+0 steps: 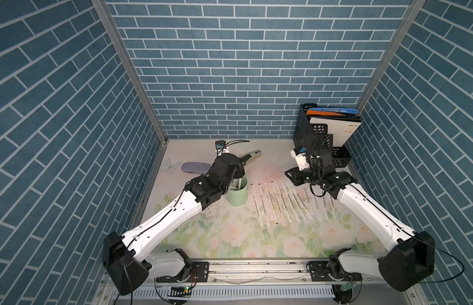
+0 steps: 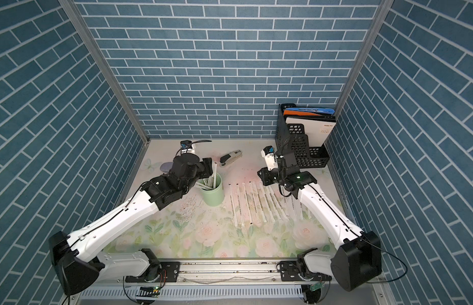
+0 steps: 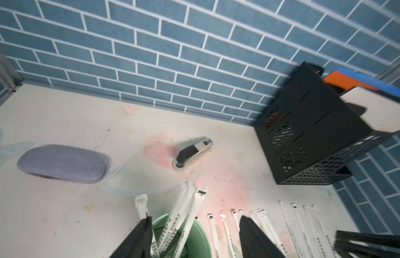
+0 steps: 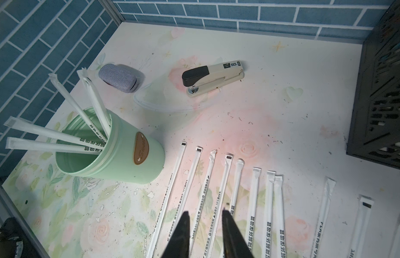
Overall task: Take the straws out of the storage container
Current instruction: Pick up the straw from the container.
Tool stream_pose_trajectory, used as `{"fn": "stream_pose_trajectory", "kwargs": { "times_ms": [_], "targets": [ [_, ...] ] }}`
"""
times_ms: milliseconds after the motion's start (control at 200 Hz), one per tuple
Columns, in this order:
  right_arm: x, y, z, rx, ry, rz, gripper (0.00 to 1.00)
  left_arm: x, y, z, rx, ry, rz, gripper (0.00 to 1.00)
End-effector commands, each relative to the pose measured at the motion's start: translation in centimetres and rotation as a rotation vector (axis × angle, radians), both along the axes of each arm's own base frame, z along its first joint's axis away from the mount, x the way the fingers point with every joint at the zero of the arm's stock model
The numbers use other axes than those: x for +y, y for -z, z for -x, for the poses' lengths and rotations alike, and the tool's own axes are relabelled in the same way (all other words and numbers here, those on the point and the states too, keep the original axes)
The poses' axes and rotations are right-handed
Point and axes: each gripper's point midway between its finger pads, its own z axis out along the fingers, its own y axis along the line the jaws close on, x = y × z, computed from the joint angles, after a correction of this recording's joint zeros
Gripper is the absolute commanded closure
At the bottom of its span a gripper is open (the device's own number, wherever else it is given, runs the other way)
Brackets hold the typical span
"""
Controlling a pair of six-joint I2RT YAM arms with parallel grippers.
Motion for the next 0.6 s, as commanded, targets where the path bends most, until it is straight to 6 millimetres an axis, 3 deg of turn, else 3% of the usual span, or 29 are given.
{"fn": "stream_pose_trajectory", "kwargs": {
  "times_ms": [0, 260, 595],
  "targets": [
    [0.5, 0.1, 0.0, 0.010, -0.004, -0.018, 0.75, 2.1, 2.5, 0.5, 0.112, -0.071, -0.089, 0.33],
    [0.6, 0.4, 0.1, 0.018, -0.011, -0.026, 0.75, 2.5, 6.2, -1.6, 0.166, -0.092, -0.065, 0.34],
    [0.6, 0.8, 0.1, 0.027, -0.008, -0.018, 0.75, 2.3, 8.0, -2.8, 0.198, -0.091, -0.060, 0.39]
  ]
}}
